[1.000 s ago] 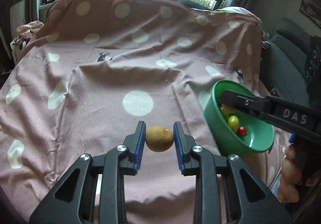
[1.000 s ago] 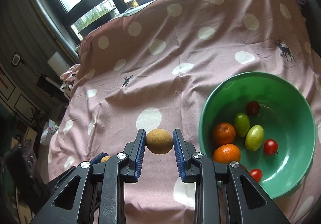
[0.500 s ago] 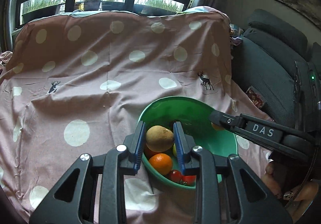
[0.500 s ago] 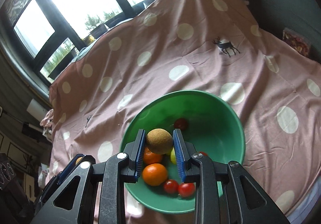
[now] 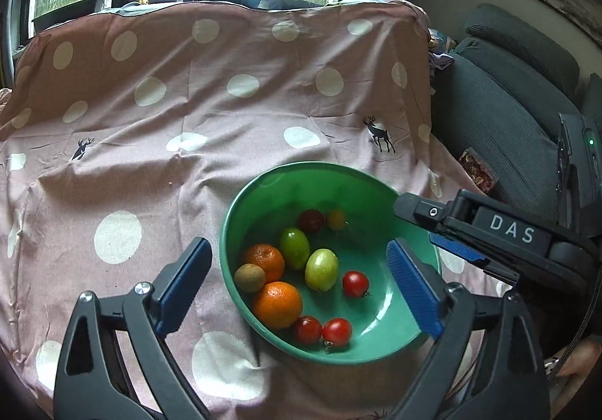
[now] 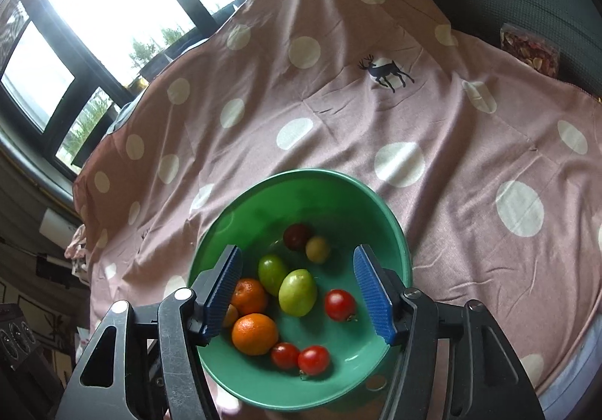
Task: Organize fruits
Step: 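Open the left tool over the bowl while the right tool releases its fruit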
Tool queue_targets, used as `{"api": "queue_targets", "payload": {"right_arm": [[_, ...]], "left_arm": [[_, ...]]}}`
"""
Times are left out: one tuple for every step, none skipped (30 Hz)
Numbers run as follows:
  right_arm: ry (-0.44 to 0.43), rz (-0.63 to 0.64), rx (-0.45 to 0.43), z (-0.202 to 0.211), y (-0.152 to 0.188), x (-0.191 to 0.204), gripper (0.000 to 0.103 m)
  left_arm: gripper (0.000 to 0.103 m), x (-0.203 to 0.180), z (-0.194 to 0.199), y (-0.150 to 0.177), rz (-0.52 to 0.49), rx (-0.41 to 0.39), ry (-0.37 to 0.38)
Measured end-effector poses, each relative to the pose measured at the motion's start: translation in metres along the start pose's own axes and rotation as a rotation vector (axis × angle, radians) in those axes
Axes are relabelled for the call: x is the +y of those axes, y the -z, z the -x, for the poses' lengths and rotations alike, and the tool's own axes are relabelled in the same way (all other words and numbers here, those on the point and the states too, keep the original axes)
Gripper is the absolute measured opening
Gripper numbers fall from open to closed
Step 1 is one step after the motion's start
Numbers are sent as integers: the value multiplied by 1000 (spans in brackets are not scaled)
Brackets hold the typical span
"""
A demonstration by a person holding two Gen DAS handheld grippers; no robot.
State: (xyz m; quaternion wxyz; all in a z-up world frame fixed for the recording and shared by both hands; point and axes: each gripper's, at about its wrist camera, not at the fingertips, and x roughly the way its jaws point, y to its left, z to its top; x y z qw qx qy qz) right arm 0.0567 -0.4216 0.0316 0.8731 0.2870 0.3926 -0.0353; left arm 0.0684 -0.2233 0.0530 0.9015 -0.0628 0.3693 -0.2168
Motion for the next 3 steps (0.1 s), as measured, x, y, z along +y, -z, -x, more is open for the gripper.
{"api": "queue_targets", "payload": {"right_arm": [[0, -6, -2, 1, 0, -1, 67], [0, -9, -5, 1, -1, -2, 71], [1, -9, -7, 2, -1, -3, 73]], "left_arm": [[94, 1, 1, 0, 3, 0, 1], [94, 2, 2, 1, 10, -3, 1], [95, 3, 4, 1, 13, -5, 1]]}}
